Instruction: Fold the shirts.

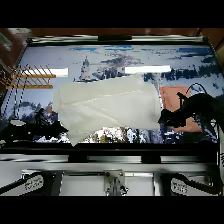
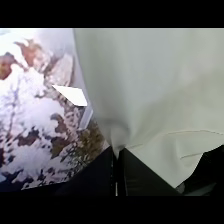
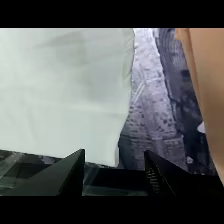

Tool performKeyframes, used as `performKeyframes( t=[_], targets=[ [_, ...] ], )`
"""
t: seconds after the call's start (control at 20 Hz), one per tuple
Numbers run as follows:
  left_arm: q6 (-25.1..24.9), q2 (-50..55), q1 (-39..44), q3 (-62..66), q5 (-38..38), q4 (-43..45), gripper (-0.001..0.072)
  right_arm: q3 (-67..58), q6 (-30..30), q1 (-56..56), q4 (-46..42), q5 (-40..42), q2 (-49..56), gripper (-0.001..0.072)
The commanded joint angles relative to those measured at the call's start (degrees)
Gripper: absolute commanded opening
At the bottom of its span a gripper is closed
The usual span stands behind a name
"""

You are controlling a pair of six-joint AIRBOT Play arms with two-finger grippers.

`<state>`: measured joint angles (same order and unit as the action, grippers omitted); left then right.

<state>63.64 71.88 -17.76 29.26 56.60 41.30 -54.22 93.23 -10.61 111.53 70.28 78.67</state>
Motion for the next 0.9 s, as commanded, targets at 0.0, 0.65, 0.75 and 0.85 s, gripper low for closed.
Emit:
performKeyframes(
  t=[0.0, 0.65, 0.75, 0.85],
  targets=[
    [-0.2, -0.1, 0.0, 0.1, 1.3, -0.2, 0.0029, 1.1, -1.0, 2.3, 0.3, -6.4, 2.9, 0.0499],
    [-0.2, -0.1, 0.0, 2.7, 2.8, -0.2, 0.0029, -8.3, -0.5, 3.9, 0.7, -5.2, 6.3, 0.0043],
    [-0.2, -0.1, 0.0, 5.7, 3.9, -0.2, 0.0029, -11.5, -0.6, 3.9, 0.7, -3.8, 6.3, 0.0043],
    [-0.2, -0.1, 0.0, 8.9, 4.9, -0.2, 0.0029, -13.4, -0.5, 3.9, 1.4, -3.3, 6.3, 0.0043]
  ],
)
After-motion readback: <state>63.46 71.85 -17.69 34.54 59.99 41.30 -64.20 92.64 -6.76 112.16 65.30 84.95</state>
